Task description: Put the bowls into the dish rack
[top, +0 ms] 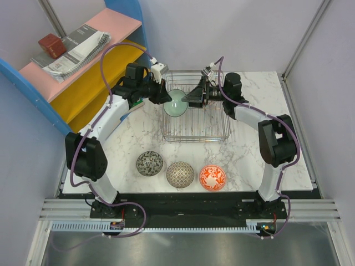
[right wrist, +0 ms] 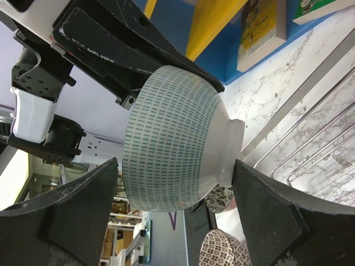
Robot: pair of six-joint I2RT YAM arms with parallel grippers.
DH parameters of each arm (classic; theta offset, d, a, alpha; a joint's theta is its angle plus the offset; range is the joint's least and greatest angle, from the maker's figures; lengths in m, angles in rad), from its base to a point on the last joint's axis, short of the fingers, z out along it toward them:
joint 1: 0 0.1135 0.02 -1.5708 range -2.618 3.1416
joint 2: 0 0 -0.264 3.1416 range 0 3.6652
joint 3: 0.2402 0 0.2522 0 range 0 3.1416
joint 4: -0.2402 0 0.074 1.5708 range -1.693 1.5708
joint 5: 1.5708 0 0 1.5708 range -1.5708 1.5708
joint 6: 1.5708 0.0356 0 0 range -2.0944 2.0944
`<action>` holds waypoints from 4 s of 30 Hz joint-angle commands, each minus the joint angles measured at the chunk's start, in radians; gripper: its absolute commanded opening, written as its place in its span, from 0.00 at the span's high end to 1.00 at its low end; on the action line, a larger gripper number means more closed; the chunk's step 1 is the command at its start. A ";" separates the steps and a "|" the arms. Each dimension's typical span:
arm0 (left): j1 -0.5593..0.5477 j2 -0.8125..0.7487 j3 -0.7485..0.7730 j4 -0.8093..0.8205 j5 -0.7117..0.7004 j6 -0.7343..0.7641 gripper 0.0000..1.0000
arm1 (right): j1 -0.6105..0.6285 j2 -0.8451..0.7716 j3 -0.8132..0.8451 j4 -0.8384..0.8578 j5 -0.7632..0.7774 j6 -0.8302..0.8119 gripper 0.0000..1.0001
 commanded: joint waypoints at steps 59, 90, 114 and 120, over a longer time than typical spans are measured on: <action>-0.002 -0.033 0.000 0.108 0.030 -0.026 0.98 | 0.044 0.008 0.037 -0.062 0.034 -0.096 1.00; 0.112 -0.060 -0.014 0.093 0.031 -0.078 0.00 | 0.032 -0.028 0.185 -0.572 0.272 -0.451 1.00; 0.265 -0.263 -0.290 -0.015 0.039 0.063 0.00 | 0.073 0.095 0.682 -1.003 1.049 -0.829 1.00; 0.291 -0.309 -0.328 -0.018 0.044 0.088 0.00 | 0.129 0.141 0.727 -1.000 1.191 -0.866 1.00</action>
